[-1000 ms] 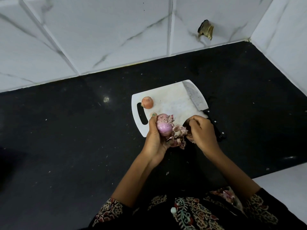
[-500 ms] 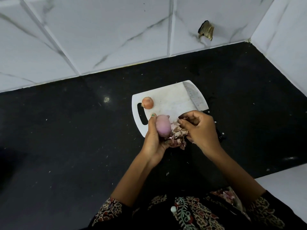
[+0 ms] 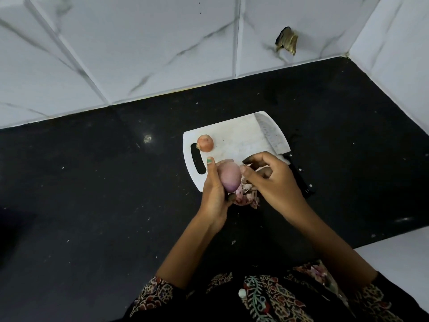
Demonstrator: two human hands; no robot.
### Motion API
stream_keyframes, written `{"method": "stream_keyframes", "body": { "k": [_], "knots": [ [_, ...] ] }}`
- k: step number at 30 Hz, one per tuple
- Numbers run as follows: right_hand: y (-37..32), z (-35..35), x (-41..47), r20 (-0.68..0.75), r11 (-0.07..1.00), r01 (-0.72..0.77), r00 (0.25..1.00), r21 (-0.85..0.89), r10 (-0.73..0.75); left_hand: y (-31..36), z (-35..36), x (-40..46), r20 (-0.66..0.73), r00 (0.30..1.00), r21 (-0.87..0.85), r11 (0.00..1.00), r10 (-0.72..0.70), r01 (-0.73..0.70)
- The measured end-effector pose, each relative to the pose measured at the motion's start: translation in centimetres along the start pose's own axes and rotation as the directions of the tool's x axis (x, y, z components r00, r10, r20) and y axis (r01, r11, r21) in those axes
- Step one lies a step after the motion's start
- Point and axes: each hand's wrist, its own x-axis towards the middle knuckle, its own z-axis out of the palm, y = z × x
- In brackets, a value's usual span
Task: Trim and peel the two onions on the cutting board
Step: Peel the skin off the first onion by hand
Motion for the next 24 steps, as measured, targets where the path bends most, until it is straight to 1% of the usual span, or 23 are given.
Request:
{"method": "stream_keyframes", "body": {
  "k": [3,5,7,9,12,15,22,24],
  "knots": [
    [-0.9,0.4,-0.4,0.088,0.999,-0.051,0.995,-0.017,0.052,-0.2,0.4,-0.2,-0.091,0.992,0.048,0.995,0.086,-0.082],
    [-1.0,0.7,-0.5,0.109,0.997,-0.073,0.991,-0.04,0.077,-0.2,0.6,-0.4,-0.126,0.976,0.091,0.982,0.175,-0.164],
    [-1.1,0.8,-0.5,0.108,0.995,-0.088,0.99,-0.038,0.092,-0.2,0.7,-0.4,-0.117,0.961,0.131,0.963,0.251,-0.235],
    [-1.1,0.8,-0.5,0.123,0.995,-0.092,0.988,-0.024,0.094,-0.2,0.5,-0.4,-0.095,0.952,0.152,0.95,0.29,-0.274],
    [-1.0,0.5,-0.4,0.138,0.996,-0.085,0.986,-0.034,0.089,-0.5,0.3,-0.2,-0.07,0.947,0.175,0.938,0.314,-0.298],
    [-0.8,0.3,-0.2,0.139,0.996,-0.079,0.987,-0.037,0.083,-0.5,0.3,-0.2,-0.081,0.942,0.177,0.935,0.326,-0.308],
    [0.0,0.0,0.1,0.161,0.993,-0.083,0.985,0.083,0.069,-0.5,0.3,0.0,-0.119,0.939,0.16,0.94,0.323,-0.303],
    [0.0,0.1,0.0,0.198,0.994,-0.08,0.978,0.074,0.065,-0.4,0.3,0.1,-0.117,0.935,0.179,0.933,0.334,-0.311]
  ]
}}
